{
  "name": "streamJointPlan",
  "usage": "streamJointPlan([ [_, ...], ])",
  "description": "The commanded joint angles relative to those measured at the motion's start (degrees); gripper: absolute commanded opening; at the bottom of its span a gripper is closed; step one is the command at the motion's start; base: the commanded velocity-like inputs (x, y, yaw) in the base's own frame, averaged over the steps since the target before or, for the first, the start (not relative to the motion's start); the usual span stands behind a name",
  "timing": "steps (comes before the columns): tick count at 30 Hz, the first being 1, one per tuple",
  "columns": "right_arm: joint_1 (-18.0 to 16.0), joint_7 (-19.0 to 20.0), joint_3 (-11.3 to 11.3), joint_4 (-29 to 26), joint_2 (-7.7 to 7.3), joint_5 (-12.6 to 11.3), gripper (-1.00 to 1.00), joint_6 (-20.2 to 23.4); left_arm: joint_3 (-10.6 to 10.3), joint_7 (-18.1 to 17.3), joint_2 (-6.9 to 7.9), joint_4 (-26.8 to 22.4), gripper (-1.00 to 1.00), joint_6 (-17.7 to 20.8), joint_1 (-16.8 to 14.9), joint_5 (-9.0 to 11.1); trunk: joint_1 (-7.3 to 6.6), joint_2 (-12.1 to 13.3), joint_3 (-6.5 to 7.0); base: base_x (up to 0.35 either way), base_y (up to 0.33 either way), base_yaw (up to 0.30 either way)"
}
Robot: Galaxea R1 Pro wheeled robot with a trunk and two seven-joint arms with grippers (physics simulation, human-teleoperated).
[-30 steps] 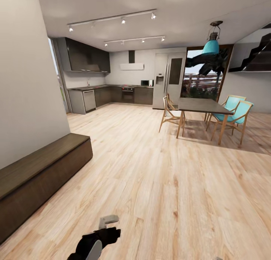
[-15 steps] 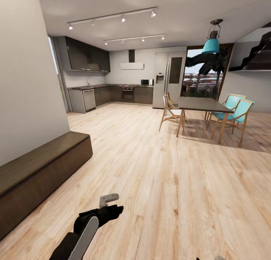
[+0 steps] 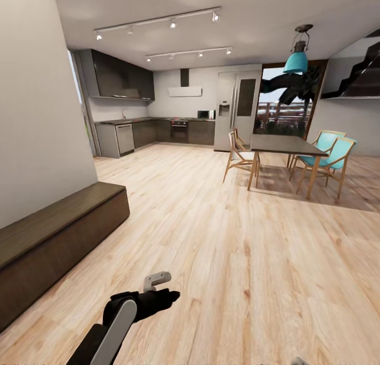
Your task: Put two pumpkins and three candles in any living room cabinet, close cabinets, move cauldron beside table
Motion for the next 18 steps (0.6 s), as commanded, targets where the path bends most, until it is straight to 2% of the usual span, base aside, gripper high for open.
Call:
streamJointPlan([
  [1, -0.02, -1.08, 0.39, -0.19, -0.13, -0.58, 1.0, 0.42, -0.01, 0.58, 0.03, -0.08, 1.0, 0.16, -0.04, 1.34, 0.22, -0.44, -0.24, 0.0, 0.0, 0.0],
  [5, -0.02, -3.2, 0.34, -0.37, -0.54, -0.6, 1.0, 0.43, -0.04, 0.58, 0.07, -0.47, 1.0, 0.32, -0.05, 3.04, 1.1, -2.05, -0.96, 0.0, 0.0, 0.0],
  [9, -0.02, -3.32, 0.02, -0.42, -0.7, -0.85, 1.0, 0.29, -0.07, 0.58, 0.07, -0.74, 1.0, 0.43, -0.04, 3.54, 1.97, -3.65, -1.68, 0.0, 0.0, 0.0],
  [12, -0.02, -3.14, -0.11, -0.67, -0.81, -1.02, 1.0, 0.12, -0.01, 0.52, -0.02, -0.9, 1.0, 2.66, -0.06, 3.74, 2.63, -4.85, -2.22, 0.0, 0.0, 0.0],
  [15, -0.02, -0.08, -0.28, -0.74, -1.93, -1.23, 1.0, -0.12, 0.01, 0.5, -0.02, -1.3, 1.0, 3.96, -0.04, 3.8, 3.29, -6.06, -2.76, 0.0, 0.0, 0.0],
  [18, -0.02, 6.98, -0.36, -0.7, -3.78, -2.01, 1.0, -0.08, 0.01, 0.5, -0.01, -1.46, 1.0, 4.22, -0.04, 3.81, 3.95, -7.26, -3.3, 0.0, 0.0, 0.0],
])
